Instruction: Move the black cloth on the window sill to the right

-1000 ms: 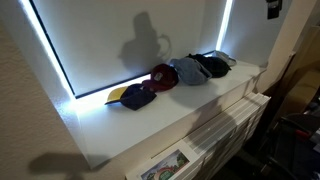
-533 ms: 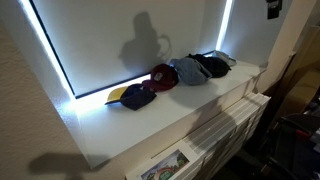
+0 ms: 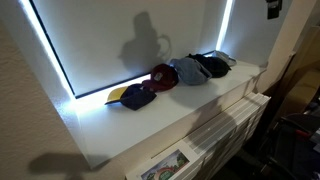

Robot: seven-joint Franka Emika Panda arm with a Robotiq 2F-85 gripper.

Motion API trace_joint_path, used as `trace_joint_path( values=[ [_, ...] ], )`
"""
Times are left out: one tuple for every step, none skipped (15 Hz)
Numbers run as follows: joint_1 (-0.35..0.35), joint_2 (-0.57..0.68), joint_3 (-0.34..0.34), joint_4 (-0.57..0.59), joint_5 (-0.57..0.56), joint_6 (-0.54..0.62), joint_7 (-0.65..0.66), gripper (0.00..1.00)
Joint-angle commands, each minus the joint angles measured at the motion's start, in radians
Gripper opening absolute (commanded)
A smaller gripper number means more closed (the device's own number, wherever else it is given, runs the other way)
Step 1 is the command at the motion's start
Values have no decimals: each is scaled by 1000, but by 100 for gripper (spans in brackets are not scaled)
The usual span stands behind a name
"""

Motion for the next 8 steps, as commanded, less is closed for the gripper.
trace_joint_path(
  values=[
    [-26,-23,-22,-15,-38,92,100,100],
    [-40,-32,-47,-16,-54,128,101,100],
    [-58,-38,-69,-16,-77,167,108,100],
    [-78,-43,-97,-21,-105,218,106,100],
    [-98,-46,-119,-26,-127,267,113,100],
    [-122,-42,-149,-27,-148,323,112,100],
    [-145,-35,-174,-31,-163,383,122,100],
    [-170,-24,-200,-34,-170,439,135,100]
  ],
)
